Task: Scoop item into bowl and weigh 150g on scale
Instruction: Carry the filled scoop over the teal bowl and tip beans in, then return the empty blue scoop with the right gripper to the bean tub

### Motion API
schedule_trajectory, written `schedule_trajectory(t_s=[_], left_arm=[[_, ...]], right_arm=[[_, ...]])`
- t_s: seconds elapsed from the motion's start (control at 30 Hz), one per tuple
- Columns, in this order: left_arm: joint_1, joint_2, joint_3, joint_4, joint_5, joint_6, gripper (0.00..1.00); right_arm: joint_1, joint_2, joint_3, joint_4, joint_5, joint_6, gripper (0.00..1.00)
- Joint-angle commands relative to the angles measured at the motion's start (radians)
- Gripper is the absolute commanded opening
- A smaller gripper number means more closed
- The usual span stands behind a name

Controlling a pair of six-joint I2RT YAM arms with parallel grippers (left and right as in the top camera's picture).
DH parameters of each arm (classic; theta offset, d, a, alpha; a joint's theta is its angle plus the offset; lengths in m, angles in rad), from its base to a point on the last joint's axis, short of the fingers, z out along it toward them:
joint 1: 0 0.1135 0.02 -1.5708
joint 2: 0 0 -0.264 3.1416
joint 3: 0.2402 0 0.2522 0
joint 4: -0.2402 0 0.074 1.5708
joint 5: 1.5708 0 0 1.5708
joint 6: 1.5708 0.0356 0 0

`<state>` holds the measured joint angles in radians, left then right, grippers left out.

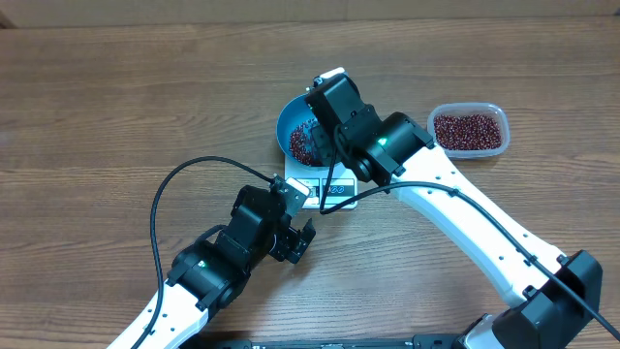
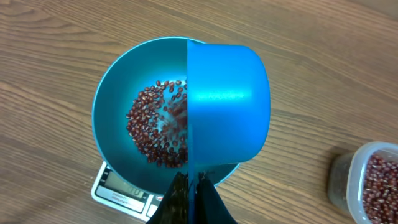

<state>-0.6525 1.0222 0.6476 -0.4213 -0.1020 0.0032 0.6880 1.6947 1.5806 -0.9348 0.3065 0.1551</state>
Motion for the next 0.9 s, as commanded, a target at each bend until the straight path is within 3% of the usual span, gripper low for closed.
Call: schedule_trajectory(t_s=[0.0,0.57,0.87], left_arm=[[0.004,0.005,-0.007,0.003,-0.009,-0.003,0.99],[0.004,0.005,-0.007,0.003,-0.010,-0.003,1.00],[0.004,0.005,-0.007,0.003,-0.010,-0.003,1.00]], right_arm=[[0.002,-0.027,0.027,0.006,0.060,-0.008,0.04],[0.052,-0.027,0.027,0.007,0.131,-0.032,0.04],[0.044,-0.052,0.051,0.018,0.146,0.068,0.04]])
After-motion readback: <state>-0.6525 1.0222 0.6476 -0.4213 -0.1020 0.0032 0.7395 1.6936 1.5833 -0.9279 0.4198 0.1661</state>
